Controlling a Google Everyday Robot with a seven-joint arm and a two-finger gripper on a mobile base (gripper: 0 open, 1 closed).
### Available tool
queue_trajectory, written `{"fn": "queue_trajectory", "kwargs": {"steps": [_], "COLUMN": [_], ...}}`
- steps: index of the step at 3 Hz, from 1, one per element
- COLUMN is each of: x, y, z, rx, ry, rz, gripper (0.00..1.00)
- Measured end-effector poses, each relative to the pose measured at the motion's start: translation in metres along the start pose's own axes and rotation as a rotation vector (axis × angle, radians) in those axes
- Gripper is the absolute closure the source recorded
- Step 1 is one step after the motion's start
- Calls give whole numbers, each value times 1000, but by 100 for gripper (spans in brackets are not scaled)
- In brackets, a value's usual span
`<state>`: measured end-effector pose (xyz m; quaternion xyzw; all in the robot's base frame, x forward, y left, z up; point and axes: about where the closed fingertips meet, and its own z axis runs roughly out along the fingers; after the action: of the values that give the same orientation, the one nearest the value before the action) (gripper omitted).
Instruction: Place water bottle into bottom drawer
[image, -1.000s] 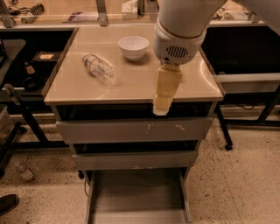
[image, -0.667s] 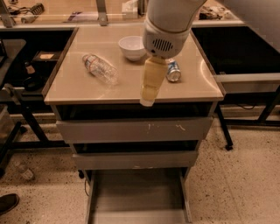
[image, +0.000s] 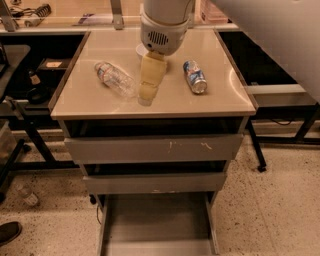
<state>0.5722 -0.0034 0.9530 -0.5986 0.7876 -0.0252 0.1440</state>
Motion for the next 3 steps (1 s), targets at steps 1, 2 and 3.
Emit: {"fn": "queue_trajectory", "kwargs": {"steps": [1, 2, 3], "x": [-3, -30, -100], "y": [0, 5, -3], "z": [0, 17, 51], "rx": [-1, 2, -19], "ry": [-2, -34, -70], "rz": [-3, -2, -2], "gripper": [0, 0, 0]}}
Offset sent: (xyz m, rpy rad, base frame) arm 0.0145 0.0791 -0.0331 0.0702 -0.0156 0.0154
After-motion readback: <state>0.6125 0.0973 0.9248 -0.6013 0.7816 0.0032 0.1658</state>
